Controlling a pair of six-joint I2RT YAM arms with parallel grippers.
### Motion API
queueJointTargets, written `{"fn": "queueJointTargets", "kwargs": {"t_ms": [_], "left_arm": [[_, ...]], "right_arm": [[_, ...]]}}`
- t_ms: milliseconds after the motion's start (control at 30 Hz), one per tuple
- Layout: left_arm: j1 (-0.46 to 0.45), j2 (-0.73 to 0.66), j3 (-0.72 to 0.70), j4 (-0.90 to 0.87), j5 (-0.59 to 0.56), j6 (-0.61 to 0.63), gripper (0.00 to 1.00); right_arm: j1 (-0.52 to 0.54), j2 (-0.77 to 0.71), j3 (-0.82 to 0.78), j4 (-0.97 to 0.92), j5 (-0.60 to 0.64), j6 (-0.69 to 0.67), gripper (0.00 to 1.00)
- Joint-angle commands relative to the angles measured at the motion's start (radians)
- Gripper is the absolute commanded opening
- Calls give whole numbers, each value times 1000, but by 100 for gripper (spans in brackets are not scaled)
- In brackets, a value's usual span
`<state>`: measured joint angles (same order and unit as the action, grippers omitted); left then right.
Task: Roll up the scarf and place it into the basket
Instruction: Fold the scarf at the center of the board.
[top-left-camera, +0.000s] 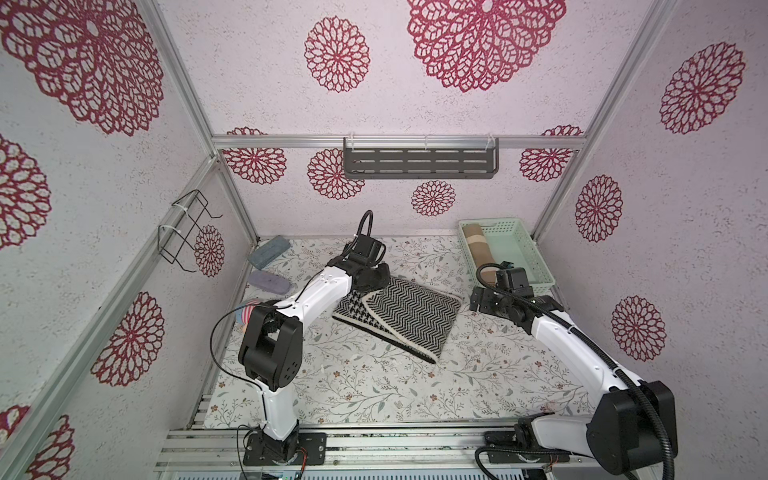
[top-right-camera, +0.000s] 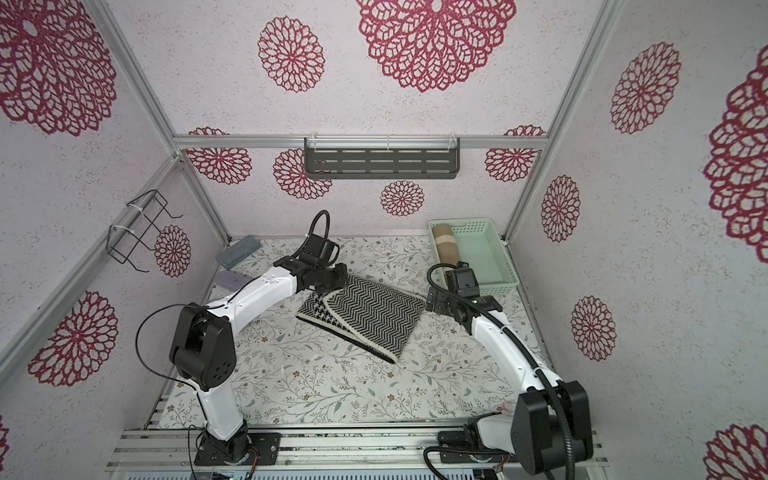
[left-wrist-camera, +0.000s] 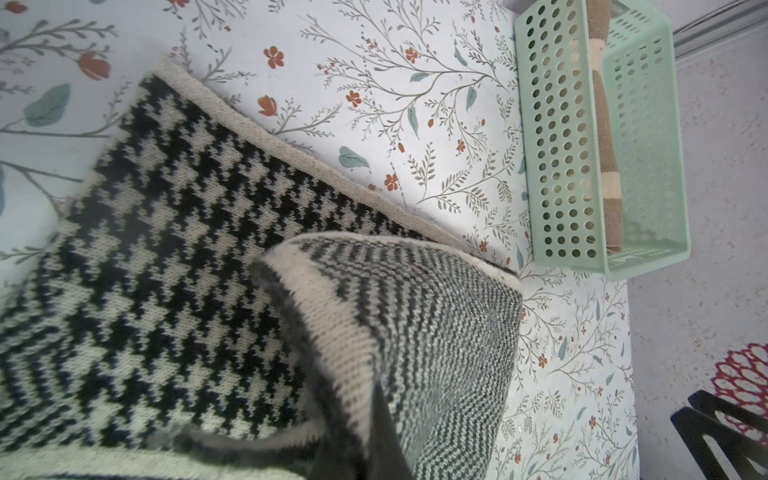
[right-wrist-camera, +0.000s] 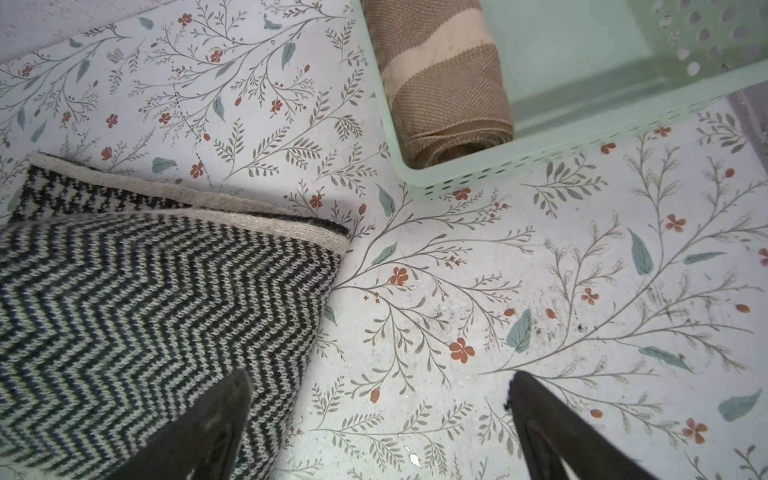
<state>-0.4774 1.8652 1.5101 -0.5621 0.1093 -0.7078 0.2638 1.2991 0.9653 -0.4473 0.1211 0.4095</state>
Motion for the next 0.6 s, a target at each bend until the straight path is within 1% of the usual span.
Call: {"fn": "queueJointTargets", "kwargs": {"t_ms": [0, 133, 333, 467, 500, 567], "left_arm": [[18, -34, -32, 24, -31, -10, 4], [35, -22, -74, 27, -71, -4, 4], [67, 51, -114, 25, -73, -20, 4], [83, 89, -99, 22, -64, -41, 4], [83, 128, -88, 16, -67, -42, 4], [83, 147, -51, -35, -92, -48, 4]], "right_arm": [[15, 23, 30, 16, -9, -14, 98], [35, 58, 29, 31, -15, -5, 98], [71, 122, 35, 43, -21, 6, 98], [96, 162, 56, 39, -17, 6, 99], [100, 168, 62, 36, -12, 6, 98], [106, 182, 77, 26, -2, 7, 98]]}}
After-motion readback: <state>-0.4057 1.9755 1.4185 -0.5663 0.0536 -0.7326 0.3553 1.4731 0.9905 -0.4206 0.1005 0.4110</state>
